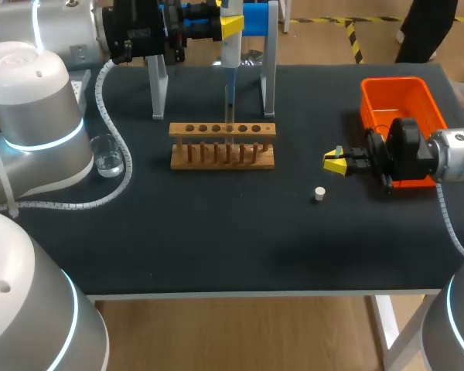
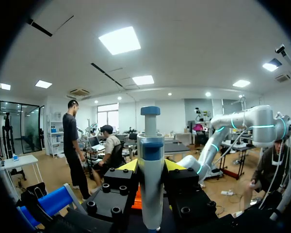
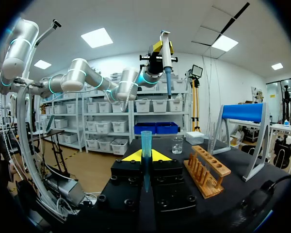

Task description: Invert the test tube, pick up the pipette, mount the tip to pipette, aspirate from beaker and dispense into the tube, eject the tip, return the pipette, and cap with the stopper.

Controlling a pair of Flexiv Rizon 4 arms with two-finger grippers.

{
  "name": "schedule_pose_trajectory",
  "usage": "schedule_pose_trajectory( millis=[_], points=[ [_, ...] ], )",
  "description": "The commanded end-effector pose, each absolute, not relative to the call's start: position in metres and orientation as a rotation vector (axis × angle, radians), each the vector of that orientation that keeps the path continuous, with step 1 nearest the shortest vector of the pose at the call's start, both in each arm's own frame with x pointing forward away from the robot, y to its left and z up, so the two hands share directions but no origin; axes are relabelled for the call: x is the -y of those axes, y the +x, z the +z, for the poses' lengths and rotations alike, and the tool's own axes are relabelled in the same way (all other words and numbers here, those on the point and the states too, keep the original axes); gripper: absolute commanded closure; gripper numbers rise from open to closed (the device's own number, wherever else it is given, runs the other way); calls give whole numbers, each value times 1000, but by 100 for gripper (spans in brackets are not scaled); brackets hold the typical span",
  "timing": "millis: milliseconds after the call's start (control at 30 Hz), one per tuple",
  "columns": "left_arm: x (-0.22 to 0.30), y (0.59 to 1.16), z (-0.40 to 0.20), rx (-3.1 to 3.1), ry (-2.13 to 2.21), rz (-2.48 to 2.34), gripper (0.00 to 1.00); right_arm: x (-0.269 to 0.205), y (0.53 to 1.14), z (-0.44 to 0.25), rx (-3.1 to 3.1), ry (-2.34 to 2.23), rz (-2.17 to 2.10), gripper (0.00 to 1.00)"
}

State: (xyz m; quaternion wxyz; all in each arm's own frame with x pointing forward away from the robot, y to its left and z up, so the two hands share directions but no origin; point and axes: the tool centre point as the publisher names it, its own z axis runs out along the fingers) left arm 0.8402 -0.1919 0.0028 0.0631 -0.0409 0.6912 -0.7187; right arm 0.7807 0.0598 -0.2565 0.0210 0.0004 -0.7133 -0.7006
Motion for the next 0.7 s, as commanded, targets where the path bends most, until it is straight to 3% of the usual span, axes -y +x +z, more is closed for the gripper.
schedule_pose_trajectory(
  millis=[33, 700],
  points=[
    [192, 841, 3, -2086, -123, -2173, 100, -60, 780, -256, 2214, 1, -2171, 100],
    [192, 841, 3, -2086, -123, -2173, 100, -112, 794, -253, 2236, 40, -2107, 100]
  ],
)
